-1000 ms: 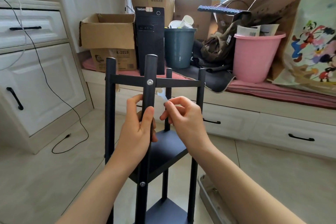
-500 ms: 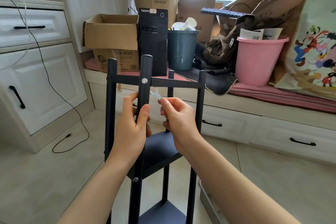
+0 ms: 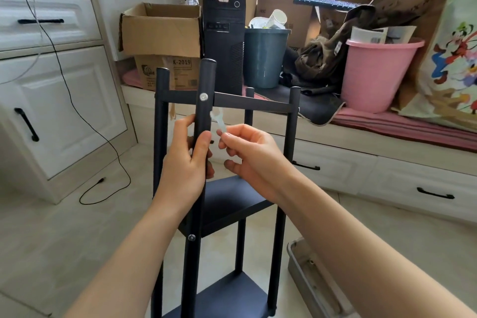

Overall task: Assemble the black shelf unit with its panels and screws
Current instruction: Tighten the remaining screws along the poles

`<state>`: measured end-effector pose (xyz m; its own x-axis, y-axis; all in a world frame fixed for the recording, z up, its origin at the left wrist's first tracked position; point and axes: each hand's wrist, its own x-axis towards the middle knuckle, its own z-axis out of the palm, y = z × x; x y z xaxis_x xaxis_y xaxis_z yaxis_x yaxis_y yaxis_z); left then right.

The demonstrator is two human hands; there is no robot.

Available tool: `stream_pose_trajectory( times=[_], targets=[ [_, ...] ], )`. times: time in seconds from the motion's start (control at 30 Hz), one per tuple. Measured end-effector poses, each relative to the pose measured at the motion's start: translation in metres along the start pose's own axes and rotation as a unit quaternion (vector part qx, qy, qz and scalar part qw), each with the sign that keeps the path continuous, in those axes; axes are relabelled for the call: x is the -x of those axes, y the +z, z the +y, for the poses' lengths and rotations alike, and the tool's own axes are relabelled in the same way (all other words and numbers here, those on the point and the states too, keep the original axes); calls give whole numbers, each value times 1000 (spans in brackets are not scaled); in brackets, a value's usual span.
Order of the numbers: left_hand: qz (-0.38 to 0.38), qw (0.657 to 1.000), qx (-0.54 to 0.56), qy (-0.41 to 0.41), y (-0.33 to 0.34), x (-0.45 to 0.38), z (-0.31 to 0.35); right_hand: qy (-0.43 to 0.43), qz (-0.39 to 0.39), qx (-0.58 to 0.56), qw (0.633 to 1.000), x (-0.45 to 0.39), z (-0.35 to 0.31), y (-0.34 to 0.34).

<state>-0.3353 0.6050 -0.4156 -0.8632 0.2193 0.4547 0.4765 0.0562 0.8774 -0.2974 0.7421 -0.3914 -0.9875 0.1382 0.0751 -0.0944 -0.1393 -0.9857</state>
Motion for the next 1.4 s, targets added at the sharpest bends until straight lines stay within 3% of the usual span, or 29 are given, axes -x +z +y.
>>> stream_pose_trajectory(
  times=[0.33, 0.5, 0.73, 1.17, 1.4],
  targets=[
    [-25, 1000, 6, 4, -1, 0, 2, -62, -32, 70, 995, 6, 7, -9],
    [-18, 1000, -2, -6, -2, -1, 0, -96, 23, 124, 987, 1, 3, -16],
    [-16, 1000, -2, -10, -3, -1, -1, -191, 89, 242, 947, -10, 8, -3],
    [-38, 999, -7, -12, -7, 0, 4, -257, 167, 214, 927, -25, 20, 12],
    [-19, 1000, -19, -14, -8, 0, 6, -300, 217, 271, 889, -31, 28, 16]
  ],
)
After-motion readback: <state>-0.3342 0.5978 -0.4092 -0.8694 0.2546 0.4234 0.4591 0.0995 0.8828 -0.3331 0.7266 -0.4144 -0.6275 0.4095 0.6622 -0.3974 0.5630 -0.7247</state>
